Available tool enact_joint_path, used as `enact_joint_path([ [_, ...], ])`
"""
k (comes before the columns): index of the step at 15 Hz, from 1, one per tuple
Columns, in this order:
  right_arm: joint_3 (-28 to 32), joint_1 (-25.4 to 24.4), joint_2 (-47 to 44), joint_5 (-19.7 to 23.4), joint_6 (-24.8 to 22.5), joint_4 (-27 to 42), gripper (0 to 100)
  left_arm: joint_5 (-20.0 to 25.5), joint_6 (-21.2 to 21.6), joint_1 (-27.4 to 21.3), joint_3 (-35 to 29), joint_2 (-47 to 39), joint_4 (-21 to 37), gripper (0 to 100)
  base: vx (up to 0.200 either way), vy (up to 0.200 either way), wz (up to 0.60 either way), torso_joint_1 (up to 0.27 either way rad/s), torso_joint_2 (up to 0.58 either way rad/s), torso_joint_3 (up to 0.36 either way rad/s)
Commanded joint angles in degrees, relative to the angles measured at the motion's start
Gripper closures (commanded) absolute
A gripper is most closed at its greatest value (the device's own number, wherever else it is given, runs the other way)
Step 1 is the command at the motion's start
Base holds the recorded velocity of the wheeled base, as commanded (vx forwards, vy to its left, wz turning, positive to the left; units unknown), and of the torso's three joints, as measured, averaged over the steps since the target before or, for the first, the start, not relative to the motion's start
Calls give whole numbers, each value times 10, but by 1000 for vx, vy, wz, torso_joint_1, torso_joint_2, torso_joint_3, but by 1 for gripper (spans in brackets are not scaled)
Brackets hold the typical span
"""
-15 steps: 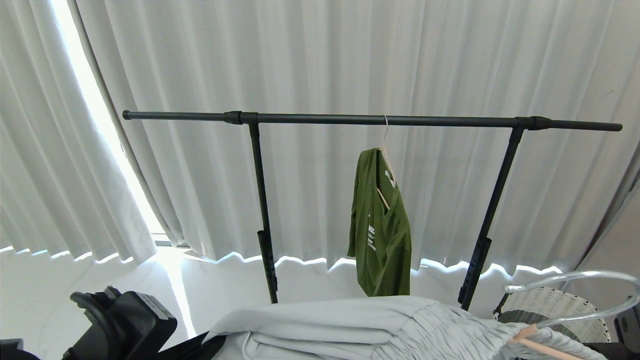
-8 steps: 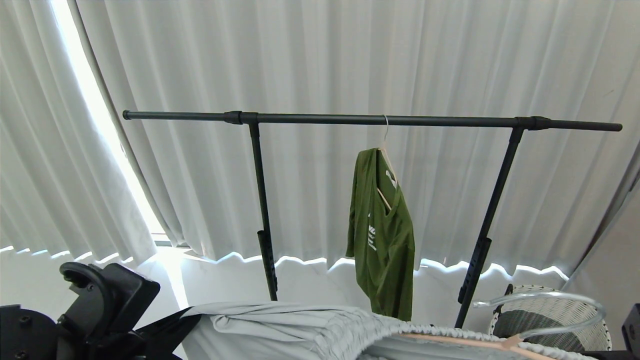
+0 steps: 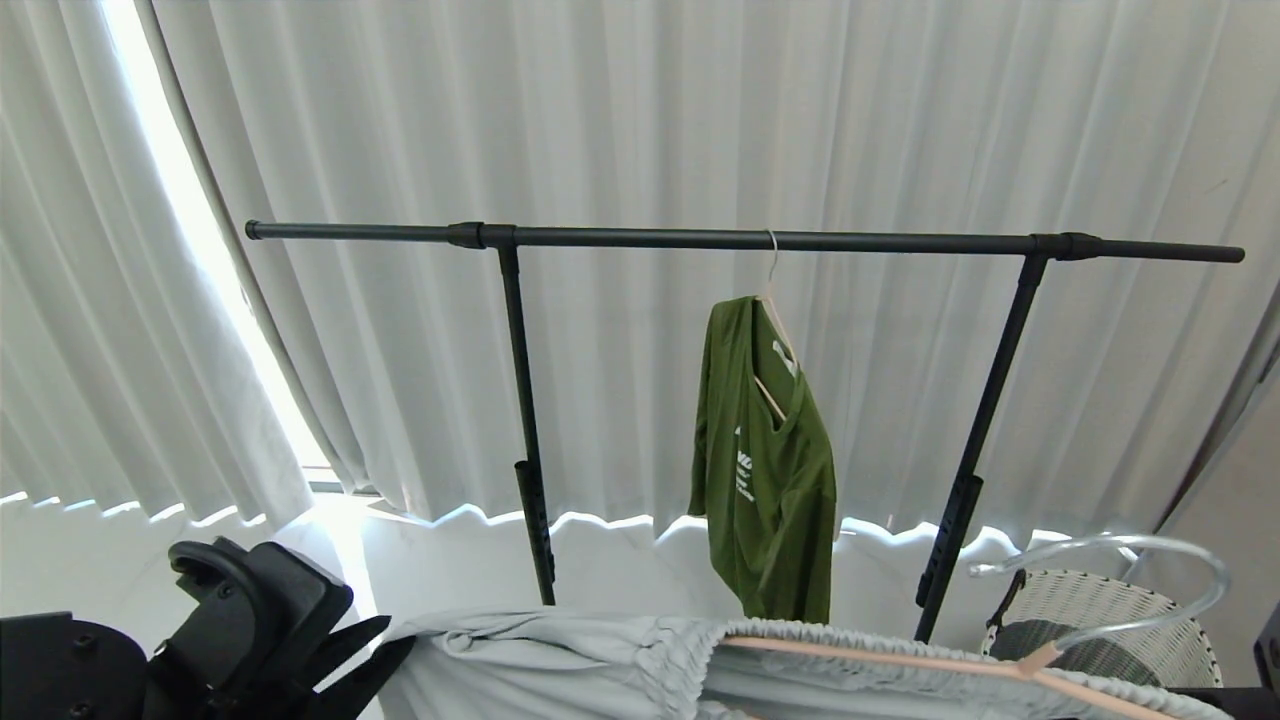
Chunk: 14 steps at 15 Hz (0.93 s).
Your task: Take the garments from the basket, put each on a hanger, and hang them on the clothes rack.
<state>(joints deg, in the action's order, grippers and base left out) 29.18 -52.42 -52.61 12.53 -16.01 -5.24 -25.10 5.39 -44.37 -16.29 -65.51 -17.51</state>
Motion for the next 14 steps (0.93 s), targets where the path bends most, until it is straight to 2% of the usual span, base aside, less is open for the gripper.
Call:
enact_joint_path([
  [1, 0, 25, 1, -1, 1, 2, 100, 1, 0, -1, 1, 9, -5, 0, 0, 0, 0, 0, 0, 0],
  [5, 12, 150, -1, -1, 35, 11, 100, -1, 0, 5, -3, 24, -47, 0, 0, 0, 0, 0, 0, 0],
  [8, 36, 270, 0, -5, 37, 86, 100, -36, 16, 61, -2, 19, -73, 0, 0, 0, 0, 0, 0, 0],
  [9, 36, 296, 0, -10, 37, 95, 100, -46, 19, 74, -1, 19, -73, 0, 0, 0, 0, 0, 0, 0],
  [10, 34, 356, 1, -15, 38, 102, 100, -57, 20, 101, -1, 22, -73, 0, 0, 0, 0, 0, 0, 0],
  [12, 32, 400, 1, -14, 38, 103, 100, -57, 24, 110, -1, 27, -74, 0, 0, 0, 0, 0, 0, 0],
  [14, 31, 403, 1, -15, 38, 103, 100, -57, 28, 110, -2, 25, -74, 0, 0, 0, 0, 0, 0, 0],
])
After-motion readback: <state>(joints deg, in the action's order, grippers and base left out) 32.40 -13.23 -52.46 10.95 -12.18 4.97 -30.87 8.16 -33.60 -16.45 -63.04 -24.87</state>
